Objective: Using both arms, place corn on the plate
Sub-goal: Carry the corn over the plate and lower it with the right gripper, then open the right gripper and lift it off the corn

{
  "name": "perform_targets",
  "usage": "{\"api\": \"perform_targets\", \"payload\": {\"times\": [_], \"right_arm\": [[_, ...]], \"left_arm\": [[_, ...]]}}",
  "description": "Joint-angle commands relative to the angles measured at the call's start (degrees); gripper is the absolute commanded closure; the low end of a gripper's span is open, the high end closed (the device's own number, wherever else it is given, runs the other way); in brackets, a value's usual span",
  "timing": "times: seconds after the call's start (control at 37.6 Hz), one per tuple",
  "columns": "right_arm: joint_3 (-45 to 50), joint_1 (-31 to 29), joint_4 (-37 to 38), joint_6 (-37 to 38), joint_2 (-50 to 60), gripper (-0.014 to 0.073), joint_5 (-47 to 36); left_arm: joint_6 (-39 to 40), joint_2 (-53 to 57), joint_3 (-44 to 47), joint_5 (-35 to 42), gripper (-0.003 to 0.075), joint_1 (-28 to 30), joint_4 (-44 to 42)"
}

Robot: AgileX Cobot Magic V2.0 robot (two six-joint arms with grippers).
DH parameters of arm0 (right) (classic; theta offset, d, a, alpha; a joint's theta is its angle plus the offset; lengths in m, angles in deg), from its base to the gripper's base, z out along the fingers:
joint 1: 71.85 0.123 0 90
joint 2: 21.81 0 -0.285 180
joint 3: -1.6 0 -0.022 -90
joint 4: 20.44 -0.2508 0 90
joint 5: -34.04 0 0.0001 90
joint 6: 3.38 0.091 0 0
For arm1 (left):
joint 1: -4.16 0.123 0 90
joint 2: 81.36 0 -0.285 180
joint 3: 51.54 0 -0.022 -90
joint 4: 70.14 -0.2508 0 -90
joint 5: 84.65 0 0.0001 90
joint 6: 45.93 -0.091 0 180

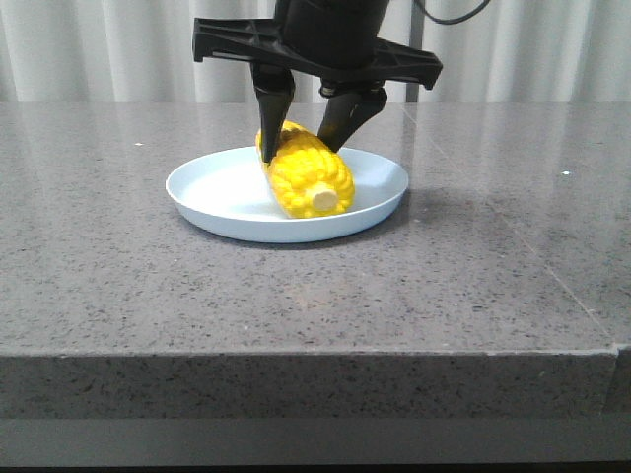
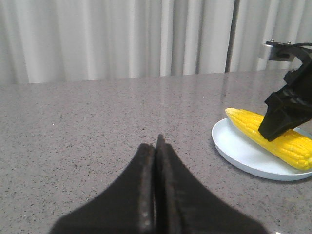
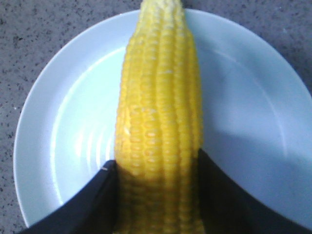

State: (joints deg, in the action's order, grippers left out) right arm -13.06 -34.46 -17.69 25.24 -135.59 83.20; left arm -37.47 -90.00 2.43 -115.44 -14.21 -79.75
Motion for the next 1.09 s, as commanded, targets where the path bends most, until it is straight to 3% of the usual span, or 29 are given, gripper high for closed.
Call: {"api": "perform_targets", "payload": {"times": [0.0, 0.16, 0.37, 0.45, 0.67, 0.8, 0.96, 1.06], "right_arm": [[-2.10, -0.13, 0.92, -0.14, 3.11, 0.0234, -1.71], [-2.16, -0.13, 0.92, -0.14, 3.67, 0.0020, -1.71], [-8.21, -0.42, 2.26, -0.19, 10.43, 0.0015, 2.32], [-13.39, -0.83, 4.15, -0.29, 11.33, 0.0138, 6.90], [-20.74, -1.44, 14.92, -0.29, 11.36, 0.0659, 18.18], [-20.67, -5.37, 12.17, -4.40, 12.76, 0.0660, 23.29], [-18.07, -14.51, 2.49, -9.77, 17.76, 0.0660, 23.54], [-13.60, -21.34, 0.24, -11.43, 21.84, 0.0660, 23.41]], "left_arm": [[0.48, -0.80, -1.28, 4.93, 0.0741, 0.21, -0.38], [0.48, -0.80, -1.28, 4.93, 0.0741, 0.21, -0.38], [0.48, -0.80, -1.28, 4.93, 0.0741, 0.21, -0.38], [0.48, -0.80, -1.28, 4.93, 0.0741, 0.21, -0.38], [0.48, -0.80, -1.28, 4.93, 0.0741, 0.21, -0.38], [0.48, -0.80, -1.28, 4.93, 0.0741, 0.21, -0.38], [0.48, -0.80, -1.28, 4.93, 0.0741, 0.21, -0.38], [0.48, -0.80, -1.28, 4.93, 0.0741, 0.21, -0.38]]}}
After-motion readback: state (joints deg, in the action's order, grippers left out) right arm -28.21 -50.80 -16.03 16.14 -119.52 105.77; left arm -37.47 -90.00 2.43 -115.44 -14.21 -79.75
